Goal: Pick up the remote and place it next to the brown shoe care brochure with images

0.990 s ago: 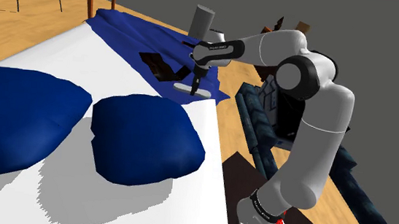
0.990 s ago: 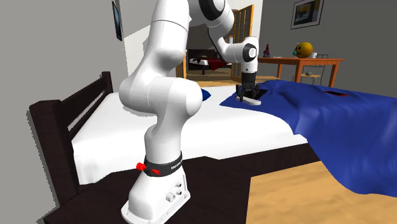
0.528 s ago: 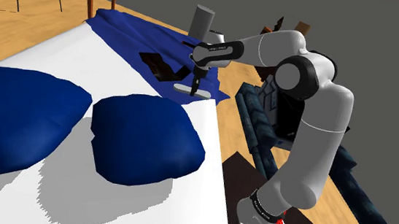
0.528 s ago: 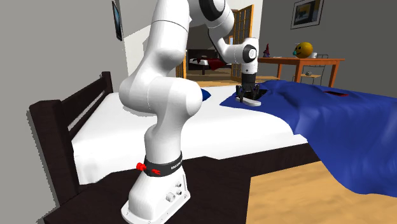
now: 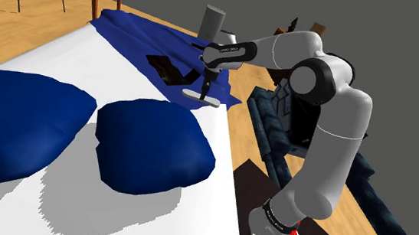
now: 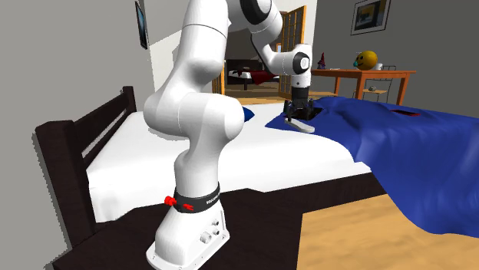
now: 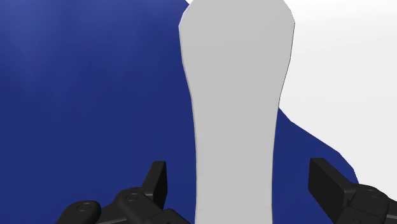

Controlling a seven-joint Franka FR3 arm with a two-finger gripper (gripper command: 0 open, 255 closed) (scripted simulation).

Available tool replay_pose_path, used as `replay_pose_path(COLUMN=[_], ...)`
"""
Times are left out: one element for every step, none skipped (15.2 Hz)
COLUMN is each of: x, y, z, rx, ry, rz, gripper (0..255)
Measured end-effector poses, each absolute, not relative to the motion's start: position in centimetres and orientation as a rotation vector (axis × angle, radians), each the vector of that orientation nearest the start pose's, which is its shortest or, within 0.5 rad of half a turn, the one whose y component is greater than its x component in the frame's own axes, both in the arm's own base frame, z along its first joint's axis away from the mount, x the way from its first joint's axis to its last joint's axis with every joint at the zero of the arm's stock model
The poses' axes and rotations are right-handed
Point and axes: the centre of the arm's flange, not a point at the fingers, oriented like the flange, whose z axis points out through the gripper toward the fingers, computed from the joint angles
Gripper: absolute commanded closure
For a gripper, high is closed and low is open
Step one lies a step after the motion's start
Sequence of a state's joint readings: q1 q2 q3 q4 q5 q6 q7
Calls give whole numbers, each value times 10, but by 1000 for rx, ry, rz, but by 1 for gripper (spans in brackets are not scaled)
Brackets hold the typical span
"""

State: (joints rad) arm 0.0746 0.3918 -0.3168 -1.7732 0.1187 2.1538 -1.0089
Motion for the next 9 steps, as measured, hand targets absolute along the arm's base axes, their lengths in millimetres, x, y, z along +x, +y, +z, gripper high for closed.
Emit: replay_pose_path(x=[633, 635, 634, 634, 633, 633, 633, 633, 633], y=[-135, -134, -133, -134, -134, -134, -134, -134, -134], z=[361, 372, 384, 389, 391, 393, 393, 393, 393], rx=[-2959, -2959, -2958, -2959, -2959, -2958, -2958, -2958, -2958], ry=[-1122, -1122, -1122, -1122, -1122, -1122, -1122, -1122, -1122], rz=[4, 4, 3, 3, 3, 4, 4, 5, 5], gripper=[0, 0, 0, 0, 0, 0, 0, 0, 0])
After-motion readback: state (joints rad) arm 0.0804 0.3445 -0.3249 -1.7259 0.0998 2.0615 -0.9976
